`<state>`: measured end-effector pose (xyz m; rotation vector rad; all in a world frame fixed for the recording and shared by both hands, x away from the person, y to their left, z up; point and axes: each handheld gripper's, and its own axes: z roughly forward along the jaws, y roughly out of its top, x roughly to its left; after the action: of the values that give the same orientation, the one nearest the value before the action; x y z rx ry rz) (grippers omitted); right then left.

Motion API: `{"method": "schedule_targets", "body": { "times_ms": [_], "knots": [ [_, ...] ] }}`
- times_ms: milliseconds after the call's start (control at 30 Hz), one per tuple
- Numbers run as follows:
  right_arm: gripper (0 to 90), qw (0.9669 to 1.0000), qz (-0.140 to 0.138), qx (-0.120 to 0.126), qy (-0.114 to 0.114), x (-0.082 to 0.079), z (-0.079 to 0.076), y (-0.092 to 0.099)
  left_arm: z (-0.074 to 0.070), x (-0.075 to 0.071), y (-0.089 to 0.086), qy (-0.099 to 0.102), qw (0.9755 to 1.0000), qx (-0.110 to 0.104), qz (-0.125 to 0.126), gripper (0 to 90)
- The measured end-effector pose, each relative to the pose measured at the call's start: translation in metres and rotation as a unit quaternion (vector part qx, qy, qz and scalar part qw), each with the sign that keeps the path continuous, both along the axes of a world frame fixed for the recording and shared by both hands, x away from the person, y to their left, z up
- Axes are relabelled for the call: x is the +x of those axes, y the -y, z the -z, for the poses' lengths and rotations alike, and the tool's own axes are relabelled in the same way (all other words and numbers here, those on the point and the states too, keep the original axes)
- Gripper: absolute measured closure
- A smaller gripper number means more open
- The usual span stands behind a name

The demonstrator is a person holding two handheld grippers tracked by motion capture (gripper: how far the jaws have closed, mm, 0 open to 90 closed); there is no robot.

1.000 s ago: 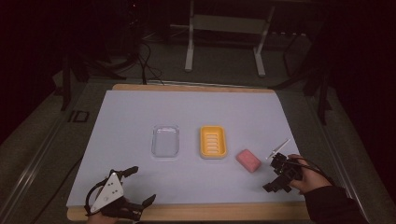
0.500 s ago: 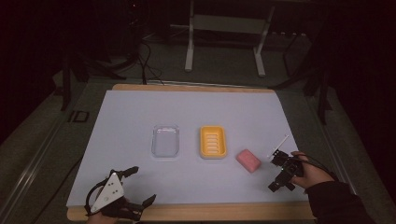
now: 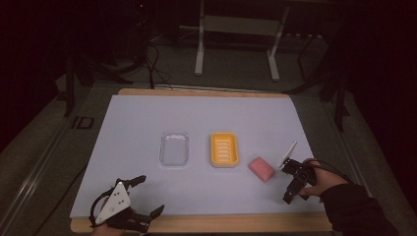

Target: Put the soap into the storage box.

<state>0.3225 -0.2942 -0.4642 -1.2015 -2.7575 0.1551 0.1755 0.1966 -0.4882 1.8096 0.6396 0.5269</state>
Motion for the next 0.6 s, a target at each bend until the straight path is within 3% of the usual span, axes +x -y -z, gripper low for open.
{"method": "schedule_targets", "body": {
  "times_ms": [133, 433, 600],
  "knots": [
    [10.8, 0.9999, 0.008, 0.006, -0.006, 0.003, 0.001, -0.003, 0.000, 0.000, 0.000, 0.000, 1.0000, 0.000, 0.001, 0.2],
    [13.4, 0.9987, -0.007, 0.044, 0.026, 0.011, -0.003, -0.012, 0.000, 0.000, 0.000, -0.002, 1.0000, -0.001, 0.002, 0.2],
    [14.5, 0.9974, -0.015, 0.054, 0.045, 0.016, -0.005, -0.016, 0.000, 0.000, 0.000, -0.001, 1.0000, -0.001, 0.002, 0.2]
  ]
}}
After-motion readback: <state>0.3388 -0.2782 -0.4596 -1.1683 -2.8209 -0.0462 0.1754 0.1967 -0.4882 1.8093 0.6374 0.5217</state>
